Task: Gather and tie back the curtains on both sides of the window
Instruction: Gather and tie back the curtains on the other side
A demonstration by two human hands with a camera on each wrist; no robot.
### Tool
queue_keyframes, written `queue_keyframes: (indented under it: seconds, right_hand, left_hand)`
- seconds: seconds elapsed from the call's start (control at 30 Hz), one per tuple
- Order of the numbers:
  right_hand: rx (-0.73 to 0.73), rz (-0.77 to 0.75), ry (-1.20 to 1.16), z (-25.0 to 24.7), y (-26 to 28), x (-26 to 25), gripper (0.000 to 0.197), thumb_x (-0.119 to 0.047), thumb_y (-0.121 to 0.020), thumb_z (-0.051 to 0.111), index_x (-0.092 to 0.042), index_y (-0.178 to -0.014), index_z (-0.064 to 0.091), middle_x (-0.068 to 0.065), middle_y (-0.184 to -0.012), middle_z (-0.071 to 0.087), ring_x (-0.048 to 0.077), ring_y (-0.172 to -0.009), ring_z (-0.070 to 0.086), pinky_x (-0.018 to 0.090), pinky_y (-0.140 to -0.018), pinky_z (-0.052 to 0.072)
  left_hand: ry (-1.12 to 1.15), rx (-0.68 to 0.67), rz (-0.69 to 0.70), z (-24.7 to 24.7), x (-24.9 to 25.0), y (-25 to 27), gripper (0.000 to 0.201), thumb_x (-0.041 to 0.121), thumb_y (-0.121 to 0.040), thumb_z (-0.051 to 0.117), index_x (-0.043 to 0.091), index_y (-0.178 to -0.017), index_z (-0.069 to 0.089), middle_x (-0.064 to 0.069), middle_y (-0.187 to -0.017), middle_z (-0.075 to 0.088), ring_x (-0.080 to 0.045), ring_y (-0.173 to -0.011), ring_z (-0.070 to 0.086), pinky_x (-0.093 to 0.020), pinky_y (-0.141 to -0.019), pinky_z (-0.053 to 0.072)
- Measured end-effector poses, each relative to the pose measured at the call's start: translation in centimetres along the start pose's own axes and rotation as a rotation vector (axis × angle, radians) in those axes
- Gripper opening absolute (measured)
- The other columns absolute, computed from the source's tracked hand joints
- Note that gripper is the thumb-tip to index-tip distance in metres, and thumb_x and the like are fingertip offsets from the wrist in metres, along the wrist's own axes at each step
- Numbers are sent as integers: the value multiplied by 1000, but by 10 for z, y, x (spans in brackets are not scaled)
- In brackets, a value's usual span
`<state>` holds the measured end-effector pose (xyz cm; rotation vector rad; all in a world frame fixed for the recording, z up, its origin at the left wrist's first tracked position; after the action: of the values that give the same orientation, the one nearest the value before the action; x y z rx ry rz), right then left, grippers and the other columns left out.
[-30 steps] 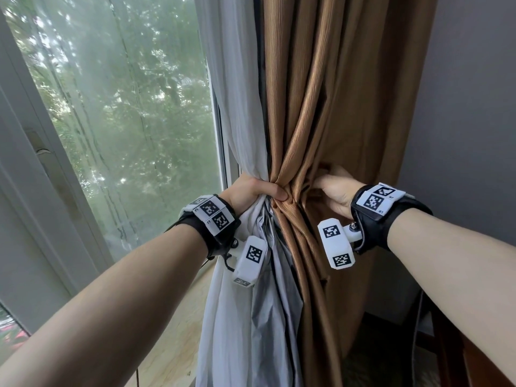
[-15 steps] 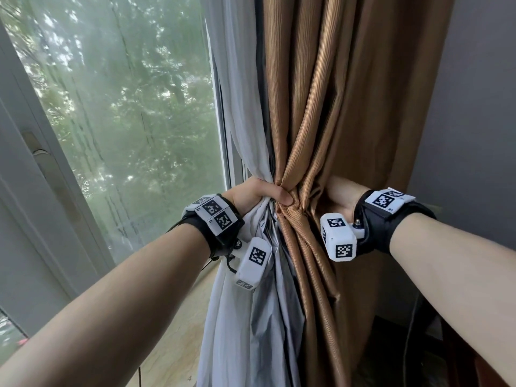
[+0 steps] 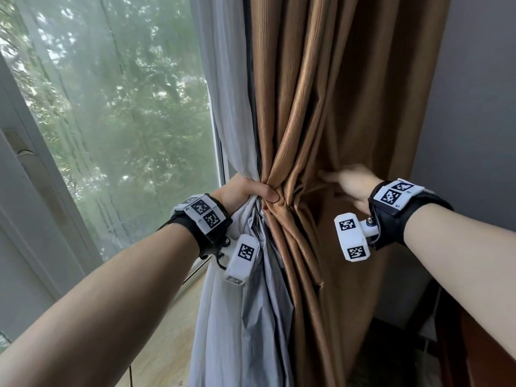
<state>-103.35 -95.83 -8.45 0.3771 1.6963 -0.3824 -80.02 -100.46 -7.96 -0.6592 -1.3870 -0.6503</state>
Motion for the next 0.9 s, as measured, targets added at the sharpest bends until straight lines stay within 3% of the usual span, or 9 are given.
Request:
queue_keyframes:
  seconds: [0.13, 0.23, 0.33, 0.47, 0.57, 0.63, 0.7, 0.8, 0.9]
  right_hand:
    - [-7, 11, -62, -5, 8, 2, 25, -15, -91, 78, -4, -113, 73, 7, -90, 81, 25, -89, 77, 47, -98, 58]
    - [71, -37, 11, -7, 11, -1, 43, -30, -65, 87, -10, -102, 77, 9, -93, 82, 29, -94, 78, 52, -99, 59]
    - [33, -66, 44, -3, 21, -8, 51, -25, -53, 86, -6, -99, 77, 16, -97, 80, 34, -95, 77, 52, -98, 59]
    - [-100, -80, 8, 11, 40, -15, 31, 5, -78, 74, 6, -108, 74, 27, -103, 77, 30, -79, 68, 37, -80, 53]
    - [-137, -81, -35, 16, 44, -12, 31, 5, -78, 69, 3, -108, 75, 17, -106, 80, 32, -95, 74, 43, -91, 55]
    - [-165, -79, -35, 21, 47, -14, 34, 3, -76, 69, 1, -109, 76, 13, -109, 80, 32, -112, 73, 49, -104, 52]
    - [-211, -83, -41, 28, 49, -17, 34, 9, -80, 65, -2, -110, 77, 10, -109, 81, 30, -115, 72, 49, -108, 51]
    - [-323, -82, -74, 33, 50, -18, 30, 14, -89, 61, -2, -110, 75, 10, -110, 80, 26, -112, 73, 42, -107, 54]
    - [-428, -41, -93, 32, 49, -20, 24, 11, -96, 57, -2, -103, 76, 11, -107, 79, 21, -104, 74, 29, -95, 57]
  left_hand:
    - [-32, 152, 69, 4, -3, -7, 82, 0, -48, 82, -17, -125, 59, -36, -113, 68, -49, -99, 69, -63, -96, 56]
    - [-41, 270, 101, 6, -6, -12, 80, 3, -40, 88, -12, -116, 67, -35, -111, 71, -53, -102, 70, -67, -95, 55]
    - [-79, 333, 122, 7, -8, -17, 75, 8, -35, 89, -6, -107, 73, -26, -103, 76, -47, -98, 73, -63, -94, 57]
    - [-89, 291, 145, 13, -8, -15, 74, 3, -40, 89, -4, -111, 72, -26, -108, 75, -46, -102, 73, -61, -96, 57]
    - [-68, 200, 114, 14, -8, -10, 69, -2, -50, 87, -6, -116, 69, -26, -109, 75, -44, -100, 73, -54, -93, 59]
    - [-51, 131, 63, 12, -8, -5, 55, -5, -59, 82, -5, -112, 70, -22, -99, 77, -37, -89, 76, -45, -82, 62]
    - [-29, 60, 2, 8, -7, 0, 55, -1, -60, 83, -6, -114, 69, -21, -95, 77, -33, -82, 76, -40, -76, 62]
    - [-1, -3, -45, 1, -3, 7, 46, 0, -70, 73, -5, -115, 69, -20, -93, 77, -32, -80, 76, -39, -75, 63]
    - [-13, -15, -3, -3, -2, 8, 44, -4, -72, 69, -7, -116, 67, -19, -95, 77, -32, -84, 77, -40, -78, 63]
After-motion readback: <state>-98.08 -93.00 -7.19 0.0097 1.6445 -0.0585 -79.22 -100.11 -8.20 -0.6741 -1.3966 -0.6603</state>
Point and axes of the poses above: each hand's wrist, its own y-axis away from the middle knuckle, its own z-axis out of the palm, x = y × z, the point moved 1 cm from there along -y, towards the middle knuckle
